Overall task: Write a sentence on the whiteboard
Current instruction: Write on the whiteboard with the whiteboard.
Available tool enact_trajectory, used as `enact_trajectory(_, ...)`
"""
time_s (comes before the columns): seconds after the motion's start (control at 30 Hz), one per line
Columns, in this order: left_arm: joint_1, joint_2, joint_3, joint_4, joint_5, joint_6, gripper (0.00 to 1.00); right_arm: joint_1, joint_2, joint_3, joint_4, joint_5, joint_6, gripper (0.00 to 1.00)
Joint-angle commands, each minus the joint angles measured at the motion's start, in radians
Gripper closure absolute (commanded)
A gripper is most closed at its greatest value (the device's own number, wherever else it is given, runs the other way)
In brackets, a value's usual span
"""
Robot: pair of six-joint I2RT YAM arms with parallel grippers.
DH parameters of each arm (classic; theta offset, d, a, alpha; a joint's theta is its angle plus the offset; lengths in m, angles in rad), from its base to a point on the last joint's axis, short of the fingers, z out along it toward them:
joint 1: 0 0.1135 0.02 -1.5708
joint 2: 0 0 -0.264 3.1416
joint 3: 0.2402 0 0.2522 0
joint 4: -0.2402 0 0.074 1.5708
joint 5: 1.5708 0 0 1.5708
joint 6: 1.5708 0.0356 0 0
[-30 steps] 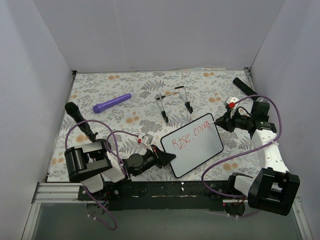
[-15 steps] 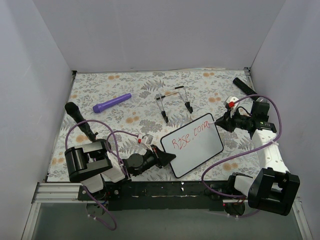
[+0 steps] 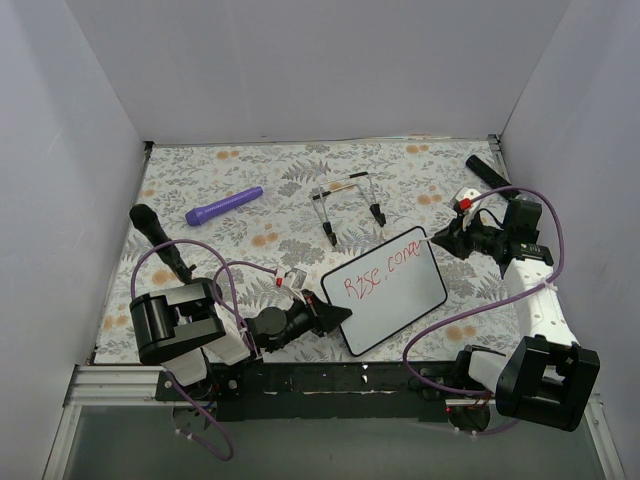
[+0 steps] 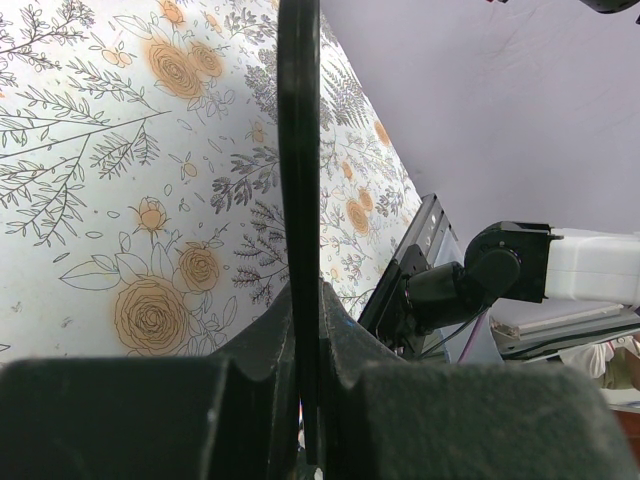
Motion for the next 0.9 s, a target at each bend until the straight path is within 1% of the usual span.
enact_trajectory(0.0,-0.003,0.024,-0.008,0.203,0.047,0.068,1.00,0.003,0.002,0.031,0.060,-0.008,0.024,0.99)
enact_trajectory(0.57,-0.003,0.024,-0.007,0.203,0.047,0.068,1.00,0.005,0.001,0.024,0.063,-0.024,0.026,0.99)
enact_trajectory(0.87,-0.003,0.021,-0.008,0.201,0.045,0.068,1.00,0.003,0.010,0.024,-0.007,-0.023,-0.029,0.99)
